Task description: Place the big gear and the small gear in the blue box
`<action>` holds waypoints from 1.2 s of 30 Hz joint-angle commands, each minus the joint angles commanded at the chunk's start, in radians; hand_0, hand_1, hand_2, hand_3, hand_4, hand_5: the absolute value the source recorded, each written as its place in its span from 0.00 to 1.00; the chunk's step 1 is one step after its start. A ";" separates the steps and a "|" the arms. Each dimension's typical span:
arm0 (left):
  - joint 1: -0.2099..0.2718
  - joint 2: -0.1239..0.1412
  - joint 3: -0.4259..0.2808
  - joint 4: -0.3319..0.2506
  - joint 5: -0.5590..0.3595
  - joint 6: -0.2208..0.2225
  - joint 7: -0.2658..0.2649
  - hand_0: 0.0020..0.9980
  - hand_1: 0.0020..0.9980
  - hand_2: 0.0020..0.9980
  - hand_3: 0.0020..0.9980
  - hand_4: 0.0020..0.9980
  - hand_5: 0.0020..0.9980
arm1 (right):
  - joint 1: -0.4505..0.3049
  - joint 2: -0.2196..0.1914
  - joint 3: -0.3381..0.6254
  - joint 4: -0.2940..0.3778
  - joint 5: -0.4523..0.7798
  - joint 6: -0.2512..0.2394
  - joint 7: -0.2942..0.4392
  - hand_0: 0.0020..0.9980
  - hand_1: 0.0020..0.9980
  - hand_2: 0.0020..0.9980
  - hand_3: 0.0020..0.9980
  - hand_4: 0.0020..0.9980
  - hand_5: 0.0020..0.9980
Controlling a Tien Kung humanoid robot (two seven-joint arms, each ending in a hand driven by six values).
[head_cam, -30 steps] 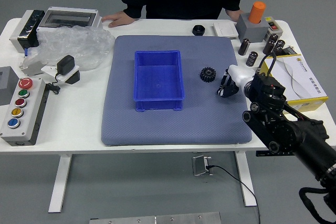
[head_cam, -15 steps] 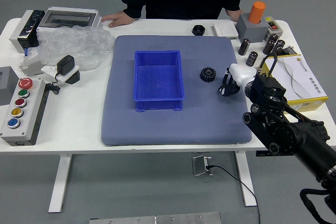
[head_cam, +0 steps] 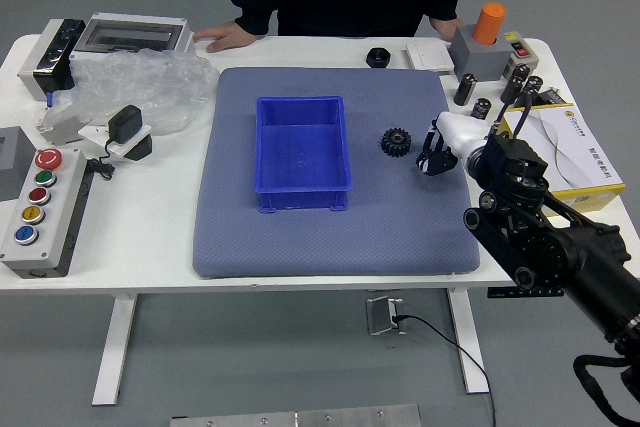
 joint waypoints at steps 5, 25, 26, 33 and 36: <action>0.000 0.003 0.000 0.000 -0.002 0.001 0.000 0.86 0.83 0.83 0.87 0.78 0.31 | 0.010 -0.011 0.004 0.030 -0.004 0.007 -0.009 0.64 0.48 0.46 0.44 0.74 0.02; -0.002 0.012 -0.013 0.000 0.009 0.002 -0.002 0.86 0.83 0.83 0.87 0.78 0.31 | 0.099 -0.003 -0.033 0.237 -0.012 0.046 -0.041 0.64 0.48 0.46 0.44 0.72 0.00; -0.002 0.012 -0.015 0.000 0.011 0.002 -0.001 0.86 0.83 0.83 0.87 0.78 0.31 | 0.106 0.006 -0.038 0.240 -0.010 0.046 -0.041 0.64 0.48 0.46 0.44 0.72 0.00; -0.001 0.013 -0.019 0.000 0.023 0.000 0.001 0.86 0.82 0.83 0.87 0.78 0.31 | 0.134 0.087 -0.081 0.218 0.001 0.041 -0.038 0.65 0.48 0.46 0.45 0.72 0.00; 0.000 0.012 -0.019 0.000 0.027 0.000 0.003 0.86 0.82 0.83 0.87 0.78 0.31 | 0.138 0.120 -0.094 0.202 0.006 0.037 -0.035 0.65 0.48 0.46 0.45 0.72 0.00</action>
